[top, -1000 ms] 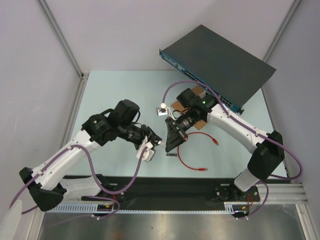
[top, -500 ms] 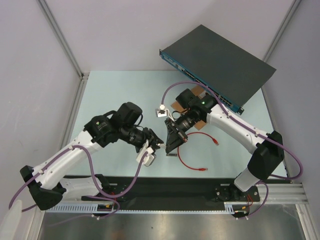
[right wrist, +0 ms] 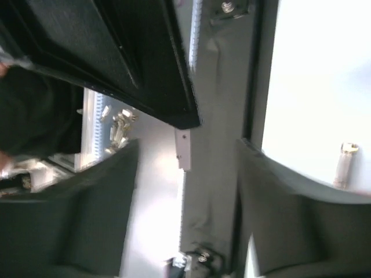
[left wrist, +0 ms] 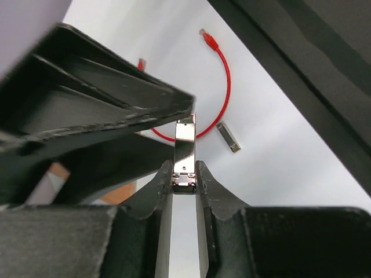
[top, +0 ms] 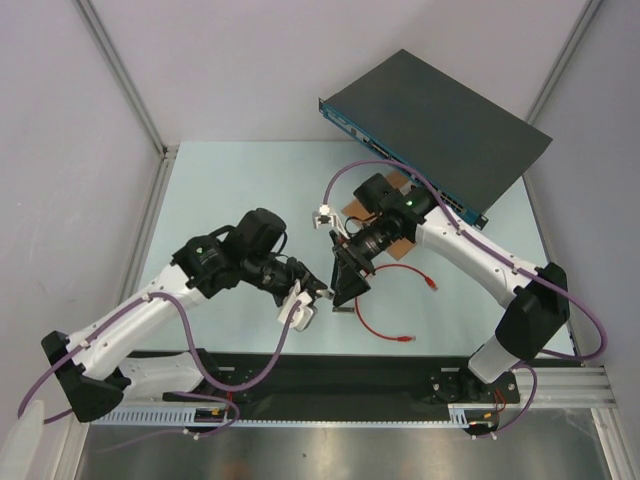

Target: Insert the plug into the switch port

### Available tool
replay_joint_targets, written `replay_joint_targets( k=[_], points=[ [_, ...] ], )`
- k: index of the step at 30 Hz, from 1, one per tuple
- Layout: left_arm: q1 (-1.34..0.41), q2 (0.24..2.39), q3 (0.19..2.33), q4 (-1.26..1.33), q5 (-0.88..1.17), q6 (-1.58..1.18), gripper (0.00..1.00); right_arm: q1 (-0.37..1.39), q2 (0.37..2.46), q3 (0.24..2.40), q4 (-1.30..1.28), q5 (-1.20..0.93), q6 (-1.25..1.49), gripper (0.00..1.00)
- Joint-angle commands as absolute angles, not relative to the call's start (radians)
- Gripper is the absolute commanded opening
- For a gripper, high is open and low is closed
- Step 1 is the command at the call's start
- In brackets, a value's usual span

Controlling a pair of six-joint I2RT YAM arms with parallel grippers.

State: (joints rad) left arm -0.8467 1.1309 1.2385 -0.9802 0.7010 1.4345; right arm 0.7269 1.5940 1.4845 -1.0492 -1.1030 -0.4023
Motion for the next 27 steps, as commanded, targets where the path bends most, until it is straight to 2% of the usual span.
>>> replay_joint_targets(
  k=[1,2,3,4,7,8,11,12,14,17,20,27],
  points=[
    [-0.833,1.095,1.159,-0.828,0.707,1.245,0.0,0.674,1.543,1.529,-0.983,-1.039,-0.325,0.78],
    [-0.8,1.092,1.141,-0.795,0.716,1.191,0.0,0.616,1.534,1.528,-0.945,-1.035,-0.292,0.82],
    [-0.784,1.089,1.122,-0.738,0.719,1.046,0.0,0.574,1.517,1.532,-0.927,-1.048,-0.267,0.9],
    [-0.773,1.088,1.088,-0.68,0.715,0.957,0.0,0.537,1.506,1.535,-0.908,-1.055,-0.217,0.93],
    [-0.742,1.071,1.022,-0.447,0.7,0.633,0.01,0.398,1.456,1.562,-0.819,-1.088,-0.122,0.96],
    [-0.741,1.059,0.999,-0.291,0.669,0.556,0.0,0.364,1.439,1.571,-0.761,-1.092,-0.095,0.97],
    [-0.742,1.055,0.901,-0.004,0.452,0.272,0.0,0.208,1.346,1.565,-0.582,-1.117,0.091,0.98],
    [-0.741,1.066,0.9,0.071,0.451,0.229,0.0,0.169,1.345,1.565,-0.527,-1.118,0.147,0.98],
    [-0.741,1.101,0.896,0.217,0.3,0.134,0.0,0.095,1.277,1.519,-0.337,-1.109,0.341,0.98],
    [-0.741,1.212,0.954,0.296,0.149,0.08,0.0,-0.088,1.195,1.448,-0.137,-1.056,0.541,0.98],
    [-0.73,1.321,1.035,0.36,0.08,0.06,0.0,-0.25,1.134,1.421,-0.097,-1.02,0.63,0.98],
    [-0.677,1.489,1.184,0.423,0.142,0.038,0.0,-0.576,1.106,1.342,-0.264,-1.075,0.689,0.96]
  ],
)
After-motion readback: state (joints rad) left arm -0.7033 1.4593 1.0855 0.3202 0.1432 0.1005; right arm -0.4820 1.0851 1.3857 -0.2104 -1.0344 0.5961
